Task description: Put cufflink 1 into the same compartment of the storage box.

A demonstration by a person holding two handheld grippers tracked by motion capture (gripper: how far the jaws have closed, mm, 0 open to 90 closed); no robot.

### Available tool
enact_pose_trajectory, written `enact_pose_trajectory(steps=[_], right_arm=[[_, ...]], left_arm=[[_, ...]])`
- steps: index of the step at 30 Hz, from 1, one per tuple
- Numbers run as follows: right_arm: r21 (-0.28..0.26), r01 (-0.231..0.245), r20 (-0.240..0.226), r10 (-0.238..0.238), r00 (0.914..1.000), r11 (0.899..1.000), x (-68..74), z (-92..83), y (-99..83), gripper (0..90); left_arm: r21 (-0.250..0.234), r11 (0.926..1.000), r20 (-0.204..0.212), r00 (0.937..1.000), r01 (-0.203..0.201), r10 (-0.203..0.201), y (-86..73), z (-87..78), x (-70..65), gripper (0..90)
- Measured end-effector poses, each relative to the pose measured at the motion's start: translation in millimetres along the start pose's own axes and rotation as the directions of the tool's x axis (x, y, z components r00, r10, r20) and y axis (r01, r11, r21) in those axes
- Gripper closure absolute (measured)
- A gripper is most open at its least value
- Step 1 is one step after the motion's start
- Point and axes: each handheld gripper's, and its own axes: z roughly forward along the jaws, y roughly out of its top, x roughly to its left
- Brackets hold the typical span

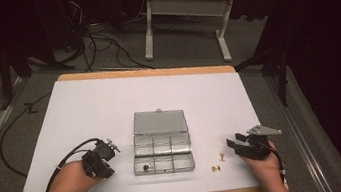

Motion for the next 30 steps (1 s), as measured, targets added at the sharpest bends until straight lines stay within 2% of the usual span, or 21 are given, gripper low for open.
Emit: enact_pose_trajectory(steps=[16,30], right_arm=[[0.003,0.003,-0.001,-0.003,1.0,1.0,-0.3,0.0,0.1,48.8],[0.001,0.001,-0.001,-0.001,1.0,1.0,0.0,0.1,0.0,48.8]], left_arm=[[0.017,0.9998,0.0,1.0,0.01,-0.01,2.9,-1.4,-0.1,73.4],[-0.016,0.9997,-0.008,0.9998,0.015,-0.016,6.0,-20.3,2.4,73.5]])
